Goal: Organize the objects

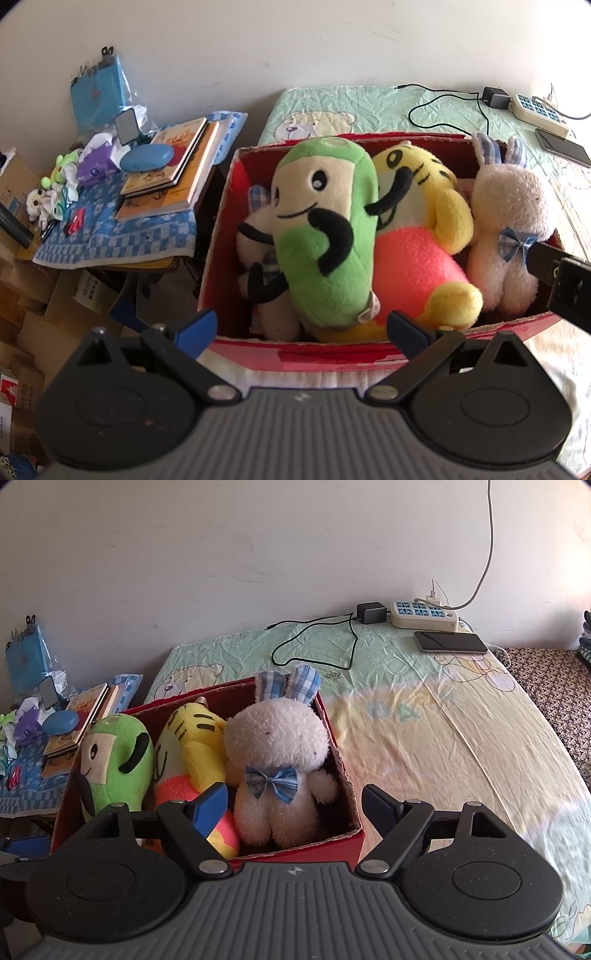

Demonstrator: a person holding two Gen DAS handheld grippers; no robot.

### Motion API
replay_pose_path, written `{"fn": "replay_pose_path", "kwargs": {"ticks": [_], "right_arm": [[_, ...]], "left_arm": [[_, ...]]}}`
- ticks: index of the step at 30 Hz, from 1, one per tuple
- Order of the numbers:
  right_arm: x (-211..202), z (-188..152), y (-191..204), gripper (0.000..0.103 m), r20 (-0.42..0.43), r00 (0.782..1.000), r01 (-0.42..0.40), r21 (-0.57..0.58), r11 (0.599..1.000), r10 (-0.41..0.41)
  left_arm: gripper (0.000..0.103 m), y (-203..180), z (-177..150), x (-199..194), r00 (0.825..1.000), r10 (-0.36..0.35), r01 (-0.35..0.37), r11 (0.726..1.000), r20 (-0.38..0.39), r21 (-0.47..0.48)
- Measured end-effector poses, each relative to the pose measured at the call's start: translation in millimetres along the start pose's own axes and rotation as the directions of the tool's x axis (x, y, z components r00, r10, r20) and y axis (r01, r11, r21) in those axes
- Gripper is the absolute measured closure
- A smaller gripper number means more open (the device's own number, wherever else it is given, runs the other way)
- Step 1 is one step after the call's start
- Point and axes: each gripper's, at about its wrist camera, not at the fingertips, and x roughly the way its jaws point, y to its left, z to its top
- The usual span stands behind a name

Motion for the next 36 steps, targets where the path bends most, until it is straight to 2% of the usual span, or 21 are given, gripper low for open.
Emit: {"fn": "replay_pose_path", "kwargs": {"ticks": [17,25,36], "right_arm": [[1.6,0.2,10.8,0.02,-0.016,1.0,0.003,-0.045,0.999,-0.003],[1.6,-2.8,12.2,0.02,-0.035,0.999,-0.016,-0.035,0.999,0.015],[2.7,-0.7,5.8,0.02,-0.039,0.999,-0.016,-0.004,1.0,0.016]], "left_arm": [[0.004,6.0,-4.5,-2.5,1.0,0.006,-0.006,1.0,0.001,-0.009],[0.004,11.4,-7.0,-2.9,1.0,0.018,-0.018,0.999,-0.005,-0.028],[0.004,5.5,-7.6,-5.3,1.0,0.011,-0.011,1.0,0.001,-0.005]]}}
